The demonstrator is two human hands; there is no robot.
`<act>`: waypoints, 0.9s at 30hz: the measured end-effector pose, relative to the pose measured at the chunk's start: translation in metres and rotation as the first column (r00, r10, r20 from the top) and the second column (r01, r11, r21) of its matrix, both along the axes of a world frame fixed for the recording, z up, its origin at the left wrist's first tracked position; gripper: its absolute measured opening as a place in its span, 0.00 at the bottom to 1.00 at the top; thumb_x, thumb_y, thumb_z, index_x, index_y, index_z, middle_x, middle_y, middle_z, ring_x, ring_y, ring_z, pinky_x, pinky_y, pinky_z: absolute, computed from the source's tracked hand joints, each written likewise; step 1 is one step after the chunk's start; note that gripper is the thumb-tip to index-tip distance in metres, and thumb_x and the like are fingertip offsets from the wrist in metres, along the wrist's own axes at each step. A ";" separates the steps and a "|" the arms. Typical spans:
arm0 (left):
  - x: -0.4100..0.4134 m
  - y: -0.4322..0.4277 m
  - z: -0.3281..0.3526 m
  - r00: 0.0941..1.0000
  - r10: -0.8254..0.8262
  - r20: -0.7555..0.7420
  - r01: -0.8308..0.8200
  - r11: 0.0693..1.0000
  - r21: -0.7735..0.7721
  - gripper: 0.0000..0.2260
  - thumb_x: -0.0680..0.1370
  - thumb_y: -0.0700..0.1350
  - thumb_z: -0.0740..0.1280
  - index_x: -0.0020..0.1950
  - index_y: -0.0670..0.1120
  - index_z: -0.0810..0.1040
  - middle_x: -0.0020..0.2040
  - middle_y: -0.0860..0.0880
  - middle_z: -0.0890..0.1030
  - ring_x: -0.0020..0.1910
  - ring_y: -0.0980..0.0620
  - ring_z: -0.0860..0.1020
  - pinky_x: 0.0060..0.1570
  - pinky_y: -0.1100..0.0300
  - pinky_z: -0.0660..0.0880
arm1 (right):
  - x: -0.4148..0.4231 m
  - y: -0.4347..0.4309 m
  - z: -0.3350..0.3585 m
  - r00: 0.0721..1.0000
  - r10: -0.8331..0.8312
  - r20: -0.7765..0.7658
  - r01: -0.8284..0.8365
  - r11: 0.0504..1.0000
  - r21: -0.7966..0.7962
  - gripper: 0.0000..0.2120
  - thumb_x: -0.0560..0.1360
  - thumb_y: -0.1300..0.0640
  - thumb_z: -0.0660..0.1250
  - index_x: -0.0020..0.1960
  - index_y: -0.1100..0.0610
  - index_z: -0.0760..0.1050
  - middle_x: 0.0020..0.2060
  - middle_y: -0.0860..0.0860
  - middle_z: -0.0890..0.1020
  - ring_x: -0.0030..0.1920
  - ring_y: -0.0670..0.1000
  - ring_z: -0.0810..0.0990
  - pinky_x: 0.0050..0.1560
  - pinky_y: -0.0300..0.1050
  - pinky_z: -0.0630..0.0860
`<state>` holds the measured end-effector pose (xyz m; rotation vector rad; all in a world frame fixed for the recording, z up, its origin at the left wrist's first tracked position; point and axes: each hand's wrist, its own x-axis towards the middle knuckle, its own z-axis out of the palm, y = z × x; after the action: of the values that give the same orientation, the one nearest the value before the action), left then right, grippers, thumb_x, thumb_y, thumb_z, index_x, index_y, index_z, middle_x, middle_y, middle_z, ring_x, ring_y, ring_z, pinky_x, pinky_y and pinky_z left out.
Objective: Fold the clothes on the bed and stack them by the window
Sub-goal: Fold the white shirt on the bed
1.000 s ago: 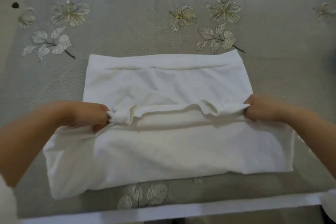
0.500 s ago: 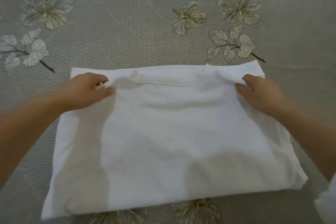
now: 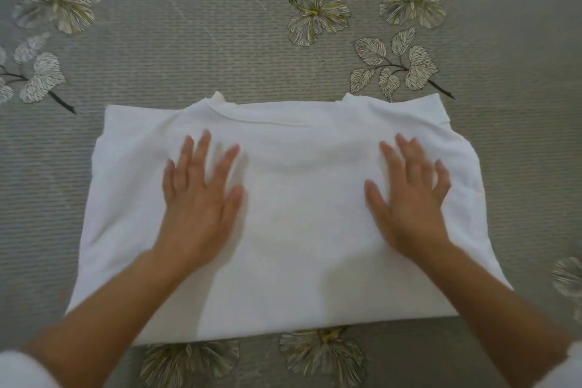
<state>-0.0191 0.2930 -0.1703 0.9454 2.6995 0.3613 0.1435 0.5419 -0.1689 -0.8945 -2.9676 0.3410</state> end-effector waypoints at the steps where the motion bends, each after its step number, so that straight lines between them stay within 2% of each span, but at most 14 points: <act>1: 0.019 -0.002 -0.004 0.999 -0.002 0.052 0.004 0.999 -0.036 0.26 0.79 0.59 0.47 0.77 0.54 0.55 0.79 0.44 0.48 0.77 0.43 0.44 0.72 0.41 0.44 | 0.013 -0.010 -0.002 0.995 0.079 0.052 -0.079 0.997 0.002 0.28 0.78 0.45 0.53 0.75 0.54 0.61 0.75 0.54 0.62 0.76 0.54 0.55 0.72 0.57 0.46; 2: 0.032 -0.003 -0.009 0.996 0.019 0.091 -0.013 0.997 -0.076 0.27 0.79 0.60 0.45 0.78 0.56 0.53 0.79 0.46 0.46 0.77 0.44 0.41 0.72 0.41 0.42 | 0.027 -0.015 -0.005 0.983 0.140 0.117 -0.141 0.990 -0.001 0.28 0.78 0.44 0.51 0.76 0.53 0.60 0.76 0.54 0.61 0.76 0.54 0.54 0.73 0.59 0.46; 4: 0.045 -0.004 -0.016 0.994 0.062 0.085 -0.049 0.989 -0.142 0.27 0.78 0.61 0.43 0.78 0.58 0.51 0.79 0.47 0.44 0.77 0.44 0.39 0.73 0.41 0.41 | 0.050 -0.011 -0.010 0.962 0.160 0.223 -0.160 0.987 -0.020 0.29 0.78 0.41 0.48 0.77 0.50 0.57 0.77 0.53 0.58 0.77 0.53 0.52 0.74 0.59 0.45; 9: 0.049 0.003 -0.022 0.994 0.108 0.008 -0.105 0.979 -0.177 0.26 0.79 0.60 0.44 0.77 0.57 0.54 0.79 0.46 0.47 0.77 0.44 0.44 0.73 0.44 0.43 | 0.086 0.035 -0.015 0.942 0.000 0.335 0.011 0.999 -0.031 0.29 0.77 0.37 0.38 0.77 0.41 0.45 0.78 0.47 0.48 0.76 0.46 0.40 0.74 0.55 0.37; 11: 0.059 0.006 -0.022 0.986 0.167 0.014 -0.162 0.972 -0.170 0.27 0.79 0.60 0.43 0.78 0.56 0.51 0.79 0.46 0.45 0.77 0.46 0.42 0.74 0.45 0.42 | 0.099 0.049 -0.014 0.932 -0.001 0.364 0.011 1.000 -0.023 0.28 0.76 0.37 0.37 0.76 0.40 0.41 0.78 0.46 0.45 0.76 0.44 0.37 0.74 0.55 0.36; 13: 0.079 0.013 -0.020 0.978 0.205 0.040 -0.197 0.968 -0.153 0.28 0.80 0.60 0.42 0.79 0.53 0.49 0.79 0.44 0.44 0.77 0.46 0.40 0.74 0.45 0.42 | 0.111 0.055 -0.010 0.946 0.002 0.325 0.013 0.999 -0.042 0.29 0.77 0.38 0.39 0.77 0.42 0.44 0.78 0.46 0.46 0.77 0.48 0.41 0.74 0.56 0.39; 15: 0.113 0.028 -0.017 0.984 0.168 0.064 -0.159 0.979 -0.127 0.28 0.80 0.58 0.44 0.79 0.50 0.50 0.78 0.42 0.45 0.77 0.45 0.42 0.73 0.44 0.42 | 0.121 0.057 -0.007 0.974 -0.069 0.215 0.094 0.990 -0.105 0.32 0.76 0.38 0.45 0.78 0.47 0.52 0.78 0.51 0.53 0.77 0.54 0.51 0.72 0.58 0.49; 18: 0.176 0.061 -0.017 0.993 0.054 0.102 -0.047 0.996 -0.074 0.27 0.80 0.55 0.46 0.78 0.47 0.53 0.78 0.42 0.48 0.77 0.44 0.46 0.74 0.47 0.41 | 0.135 0.058 -0.006 0.947 -0.320 0.037 0.317 0.906 -0.282 0.36 0.73 0.42 0.61 0.76 0.57 0.59 0.72 0.60 0.62 0.70 0.61 0.63 0.68 0.58 0.60; 20: 0.203 0.084 -0.019 0.991 0.069 0.110 -0.062 0.996 -0.066 0.28 0.81 0.54 0.46 0.78 0.45 0.50 0.78 0.43 0.48 0.77 0.46 0.46 0.74 0.49 0.40 | 0.139 0.065 -0.005 0.890 -0.454 -0.023 0.408 0.819 -0.404 0.35 0.72 0.50 0.71 0.73 0.61 0.62 0.66 0.60 0.66 0.62 0.60 0.70 0.63 0.54 0.67; 23: 0.213 0.102 -0.023 0.982 0.159 0.100 -0.149 0.983 -0.104 0.29 0.81 0.56 0.44 0.78 0.44 0.44 0.78 0.43 0.43 0.77 0.47 0.41 0.74 0.50 0.38 | 0.138 0.082 -0.002 0.858 -0.507 0.083 0.471 0.712 -0.522 0.30 0.69 0.54 0.75 0.66 0.61 0.69 0.60 0.56 0.72 0.53 0.54 0.75 0.56 0.47 0.72; 27: 0.212 0.103 -0.025 0.985 0.141 0.095 -0.128 0.983 -0.131 0.29 0.80 0.57 0.43 0.78 0.45 0.41 0.78 0.44 0.40 0.77 0.48 0.38 0.74 0.51 0.36 | 0.130 0.094 0.009 0.829 -0.526 0.189 0.485 0.508 -0.712 0.22 0.67 0.57 0.77 0.58 0.59 0.73 0.45 0.51 0.81 0.42 0.47 0.80 0.41 0.41 0.76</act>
<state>0.1933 0.3963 -0.1956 0.6924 2.6621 0.2567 0.2732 0.6356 -0.1604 -1.7120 -2.2649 1.5594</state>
